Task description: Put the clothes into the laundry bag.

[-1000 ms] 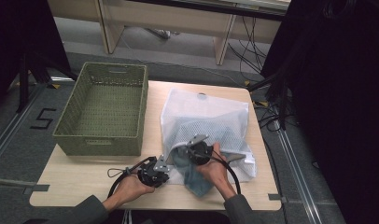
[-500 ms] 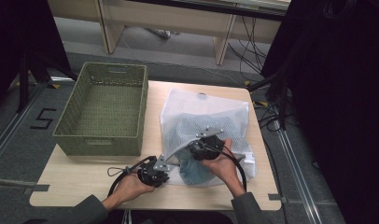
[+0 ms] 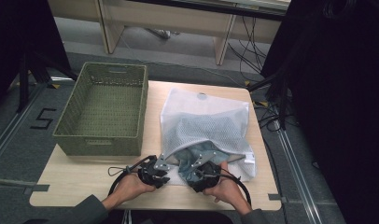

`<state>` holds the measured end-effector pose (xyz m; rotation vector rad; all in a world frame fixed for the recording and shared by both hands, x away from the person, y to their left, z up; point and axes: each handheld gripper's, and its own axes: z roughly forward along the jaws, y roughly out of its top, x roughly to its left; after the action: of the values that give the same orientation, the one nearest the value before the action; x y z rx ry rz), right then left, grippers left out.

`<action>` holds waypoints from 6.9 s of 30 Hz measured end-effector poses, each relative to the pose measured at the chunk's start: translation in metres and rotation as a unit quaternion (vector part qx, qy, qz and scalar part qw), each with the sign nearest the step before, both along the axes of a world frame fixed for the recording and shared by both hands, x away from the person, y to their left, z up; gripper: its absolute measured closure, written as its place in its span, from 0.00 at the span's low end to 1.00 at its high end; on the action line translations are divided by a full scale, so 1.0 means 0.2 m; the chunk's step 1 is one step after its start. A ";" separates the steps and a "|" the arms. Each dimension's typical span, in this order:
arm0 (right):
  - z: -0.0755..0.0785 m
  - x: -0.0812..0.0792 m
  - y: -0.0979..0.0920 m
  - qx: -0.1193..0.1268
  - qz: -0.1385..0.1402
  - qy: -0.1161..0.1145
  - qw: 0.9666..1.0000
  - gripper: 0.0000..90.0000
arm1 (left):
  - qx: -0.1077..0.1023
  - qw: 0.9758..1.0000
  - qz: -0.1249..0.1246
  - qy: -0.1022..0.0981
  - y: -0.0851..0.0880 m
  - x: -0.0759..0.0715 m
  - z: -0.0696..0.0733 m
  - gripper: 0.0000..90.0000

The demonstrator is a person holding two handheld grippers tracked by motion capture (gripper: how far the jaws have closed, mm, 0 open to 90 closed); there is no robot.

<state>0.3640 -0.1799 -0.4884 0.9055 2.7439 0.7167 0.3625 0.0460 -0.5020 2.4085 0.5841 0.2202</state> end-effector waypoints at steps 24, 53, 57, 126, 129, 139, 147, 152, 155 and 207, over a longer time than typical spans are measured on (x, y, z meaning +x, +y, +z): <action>0.03 0.47 0.03 0.020 -0.142 -0.128 0.981 0.90 | -0.002 0.999 -0.032 0.006 -0.02 -0.01 0.00 0.89; 0.17 0.14 -0.31 0.060 -0.107 -0.061 0.991 0.39 | -0.017 0.998 -0.061 -0.012 -0.30 0.06 -0.02 0.59; 0.09 0.15 -0.27 0.091 -0.088 -0.026 0.992 0.38 | -0.018 0.998 -0.060 -0.007 -0.28 0.05 -0.01 0.86; 0.21 0.17 -0.15 0.103 -0.058 -0.091 0.989 0.43 | -0.026 0.996 -0.086 -0.011 -0.32 -0.09 -0.02 0.96; 0.16 0.21 -0.11 0.076 -0.056 -0.097 0.991 0.43 | -0.043 0.997 -0.070 -0.001 -0.33 -0.10 -0.03 0.96; -0.06 0.25 -0.11 0.075 -0.043 -0.029 0.996 0.41 | -0.055 0.996 -0.064 0.005 -0.33 -0.09 -0.03 0.96; -0.05 0.28 -0.04 0.016 -0.091 -0.088 0.992 0.74 | -0.037 0.996 -0.084 0.000 -0.31 -0.07 -0.03 0.96; -0.06 0.40 -0.01 -0.014 -0.121 -0.123 0.985 0.88 | -0.056 0.996 -0.068 0.007 -0.32 -0.09 -0.04 0.95; -0.06 0.50 -0.02 -0.013 -0.155 -0.137 0.978 0.90 | -0.058 0.996 -0.071 0.006 -0.32 -0.08 -0.04 0.95; 0.35 0.16 -0.26 0.055 -0.072 -0.221 0.971 0.99 | -0.069 0.996 0.047 0.009 0.19 -0.05 0.23 0.31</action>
<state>0.3969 -0.2314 -0.4187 0.8356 2.2458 0.9216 0.3532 0.0848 -0.4559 2.2548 0.6982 0.1906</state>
